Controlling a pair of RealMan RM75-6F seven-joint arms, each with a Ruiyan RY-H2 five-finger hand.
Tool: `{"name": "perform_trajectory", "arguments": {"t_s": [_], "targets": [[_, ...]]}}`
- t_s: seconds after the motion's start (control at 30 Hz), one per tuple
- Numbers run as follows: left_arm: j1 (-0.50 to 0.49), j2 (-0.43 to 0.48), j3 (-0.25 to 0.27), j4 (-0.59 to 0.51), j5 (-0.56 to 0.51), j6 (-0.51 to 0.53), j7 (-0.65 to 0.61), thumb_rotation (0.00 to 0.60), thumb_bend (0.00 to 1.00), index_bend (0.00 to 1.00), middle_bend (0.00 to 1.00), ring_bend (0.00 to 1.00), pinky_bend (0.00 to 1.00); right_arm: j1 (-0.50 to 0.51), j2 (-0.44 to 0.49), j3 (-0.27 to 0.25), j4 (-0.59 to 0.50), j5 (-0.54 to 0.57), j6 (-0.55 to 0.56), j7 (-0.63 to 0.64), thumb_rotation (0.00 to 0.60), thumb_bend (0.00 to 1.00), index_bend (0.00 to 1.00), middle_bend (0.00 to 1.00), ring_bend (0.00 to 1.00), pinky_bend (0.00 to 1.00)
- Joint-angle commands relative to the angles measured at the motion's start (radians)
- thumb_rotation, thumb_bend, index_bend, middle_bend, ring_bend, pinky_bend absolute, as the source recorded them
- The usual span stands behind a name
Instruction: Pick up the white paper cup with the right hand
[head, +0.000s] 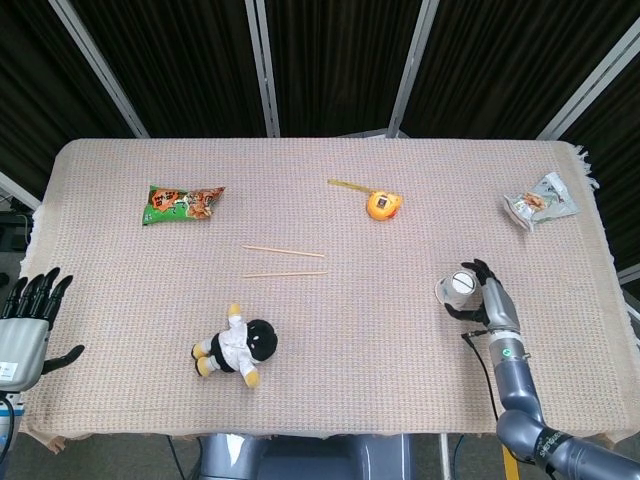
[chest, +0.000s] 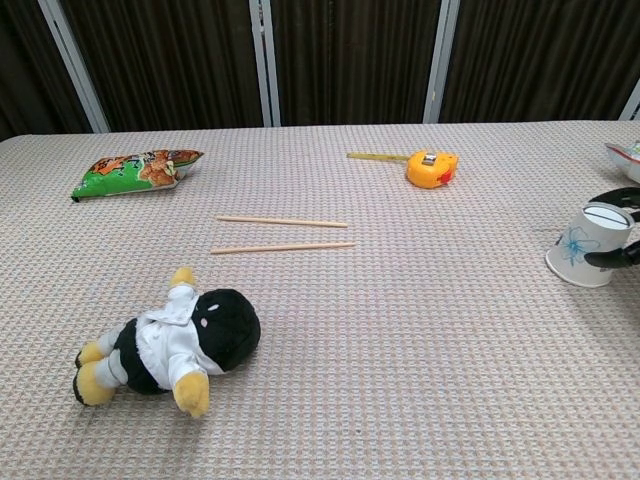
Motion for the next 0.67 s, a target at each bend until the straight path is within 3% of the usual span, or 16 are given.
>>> {"name": "perform_trajectory", "arguments": {"t_s": [0.03, 0.17, 0.27, 0.3, 0.4, 0.53, 0.67], "targets": [[0.001, 0.001, 0.0, 0.0, 0.002, 0.002, -0.003, 0.6, 0.02, 0.0, 0.0, 0.0, 0.0, -0.03, 0.036, -0.012, -0.036, -0.04, 0.026, 0.022, 0.6, 0.19, 0.04, 0.0, 0.0, 0.0], [0.004, 0.003, 0.003, -0.001, 0.008, 0.009, -0.01, 0.6, 0.02, 0.0, 0.0, 0.0, 0.0, -0.068, 0.069, -0.034, -0.064, -0.114, 0.087, 0.027, 0.6, 0.17, 0.04, 0.0, 0.0, 0.0], [0.009, 0.001, 0.003, 0.005, 0.019, 0.026, -0.02, 0.6, 0.02, 0.0, 0.0, 0.0, 0.0, -0.108, 0.1, -0.08, -0.078, -0.214, 0.176, -0.007, 0.6, 0.15, 0.21, 0.0, 0.0, 0.0], [0.01, 0.0, 0.002, 0.008, 0.02, 0.029, -0.023, 0.6, 0.02, 0.0, 0.0, 0.0, 0.0, -0.124, 0.123, -0.104, -0.079, -0.274, 0.217, -0.028, 0.6, 0.14, 0.21, 0.0, 0.0, 0.0], [0.012, -0.004, 0.004, 0.018, 0.027, 0.033, -0.027, 0.6, 0.02, 0.0, 0.0, 0.0, 0.0, -0.174, 0.172, -0.172, -0.059, -0.461, 0.318, -0.013, 0.6, 0.09, 0.03, 0.0, 0.0, 0.0], [0.014, -0.008, 0.007, 0.026, 0.036, 0.04, -0.031, 0.6, 0.02, 0.0, 0.0, 0.0, 0.0, -0.204, 0.18, -0.216, 0.006, -0.573, 0.401, -0.045, 0.6, 0.01, 0.0, 0.0, 0.0, 0.0], [0.014, -0.013, 0.009, 0.039, 0.045, 0.042, -0.036, 0.6, 0.02, 0.0, 0.0, 0.0, 0.0, -0.24, 0.171, -0.242, 0.065, -0.651, 0.499, -0.125, 0.6, 0.0, 0.0, 0.0, 0.0, 0.0]]}}
